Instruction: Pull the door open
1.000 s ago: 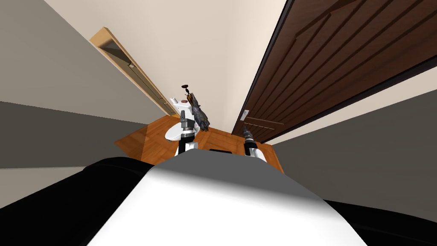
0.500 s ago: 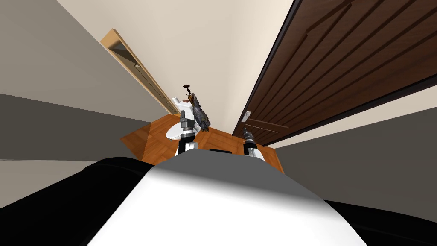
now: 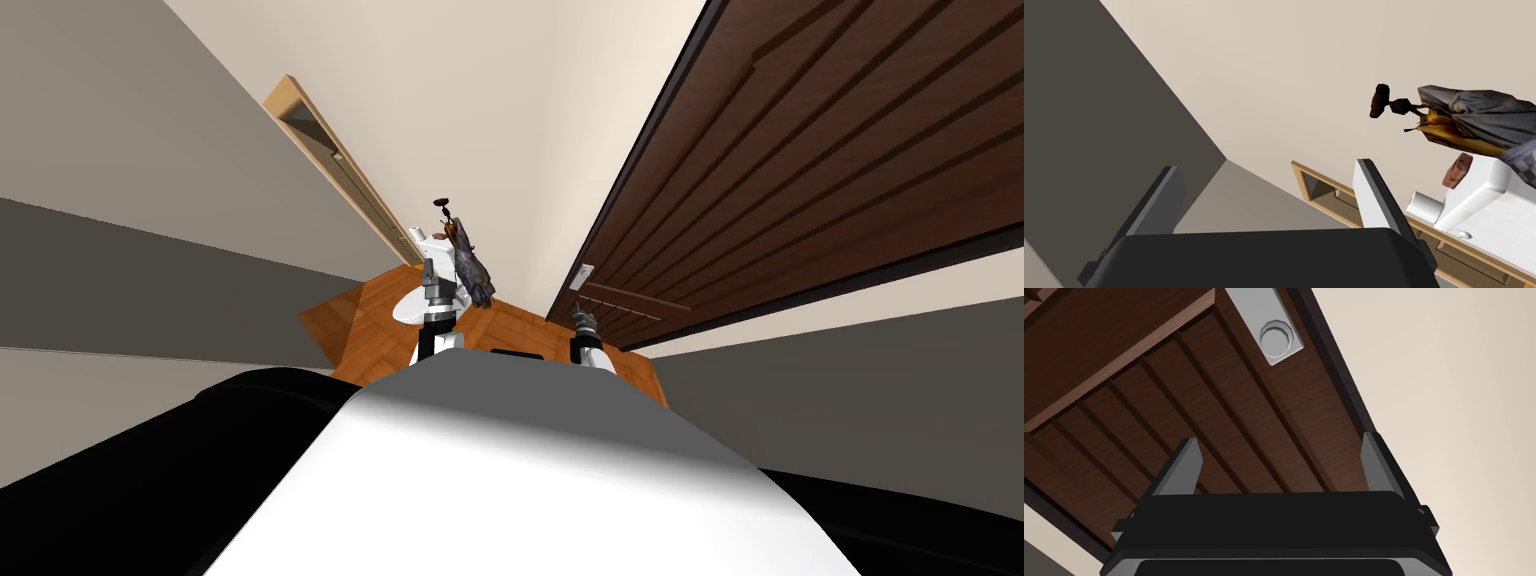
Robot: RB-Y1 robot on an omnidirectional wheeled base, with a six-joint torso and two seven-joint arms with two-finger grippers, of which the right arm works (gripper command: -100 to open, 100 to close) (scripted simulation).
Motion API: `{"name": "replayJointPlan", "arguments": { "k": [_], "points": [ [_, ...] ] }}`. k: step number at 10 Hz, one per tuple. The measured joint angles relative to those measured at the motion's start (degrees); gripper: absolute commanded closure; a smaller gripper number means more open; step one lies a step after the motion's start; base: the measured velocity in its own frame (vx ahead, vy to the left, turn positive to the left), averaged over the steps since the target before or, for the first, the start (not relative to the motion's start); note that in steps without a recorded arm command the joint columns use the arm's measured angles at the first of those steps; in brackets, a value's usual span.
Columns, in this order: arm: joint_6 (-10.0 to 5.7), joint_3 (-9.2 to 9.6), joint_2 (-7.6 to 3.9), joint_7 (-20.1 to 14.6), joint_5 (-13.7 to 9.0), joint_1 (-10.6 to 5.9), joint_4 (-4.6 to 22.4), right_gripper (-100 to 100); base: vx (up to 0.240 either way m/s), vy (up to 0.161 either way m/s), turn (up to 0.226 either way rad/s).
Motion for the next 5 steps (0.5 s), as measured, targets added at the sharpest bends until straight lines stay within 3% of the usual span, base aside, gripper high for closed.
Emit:
{"name": "replayJointPlan", "arguments": {
  "k": [5],
  "points": [
    [3.65,-0.25,0.07,-2.1,7.4,-0.73,2.9,-100,0.063,-0.056,0.103]
  ]
}}
